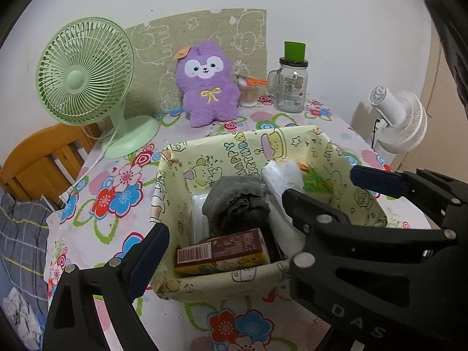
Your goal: Organize soft objects
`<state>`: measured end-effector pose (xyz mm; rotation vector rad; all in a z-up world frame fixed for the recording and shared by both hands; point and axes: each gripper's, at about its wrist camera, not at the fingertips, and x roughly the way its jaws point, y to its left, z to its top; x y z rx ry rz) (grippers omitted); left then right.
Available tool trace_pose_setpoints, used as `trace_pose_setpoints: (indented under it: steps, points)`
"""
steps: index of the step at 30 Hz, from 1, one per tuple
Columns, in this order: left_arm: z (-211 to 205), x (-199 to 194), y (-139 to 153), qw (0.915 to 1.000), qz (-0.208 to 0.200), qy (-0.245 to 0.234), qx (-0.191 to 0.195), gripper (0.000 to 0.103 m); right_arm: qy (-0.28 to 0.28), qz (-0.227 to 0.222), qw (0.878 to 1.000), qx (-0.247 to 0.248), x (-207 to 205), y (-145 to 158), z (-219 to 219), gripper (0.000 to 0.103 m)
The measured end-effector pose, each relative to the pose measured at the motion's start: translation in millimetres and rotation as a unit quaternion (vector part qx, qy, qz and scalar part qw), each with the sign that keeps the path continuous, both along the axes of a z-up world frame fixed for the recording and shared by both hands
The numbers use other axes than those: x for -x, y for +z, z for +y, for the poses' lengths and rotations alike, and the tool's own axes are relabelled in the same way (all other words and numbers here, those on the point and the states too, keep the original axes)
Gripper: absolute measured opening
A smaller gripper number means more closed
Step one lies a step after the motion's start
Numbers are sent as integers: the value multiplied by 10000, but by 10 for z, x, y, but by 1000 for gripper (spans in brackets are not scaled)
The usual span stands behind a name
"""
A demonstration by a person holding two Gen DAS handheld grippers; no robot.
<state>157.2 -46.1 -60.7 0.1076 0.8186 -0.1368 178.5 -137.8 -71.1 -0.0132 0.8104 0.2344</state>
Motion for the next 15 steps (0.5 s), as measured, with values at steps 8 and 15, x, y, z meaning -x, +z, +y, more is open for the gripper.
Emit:
trace_pose_setpoints:
  steps: [8,15]
  points:
    - [-9,141,49,10000,-18,48,69,96,-182,-86,9998,-18,218,59,-139,77]
    - [-20,337,142,9998,-164,82,36,96,-278,-194,9994,0,403,131,-193,77]
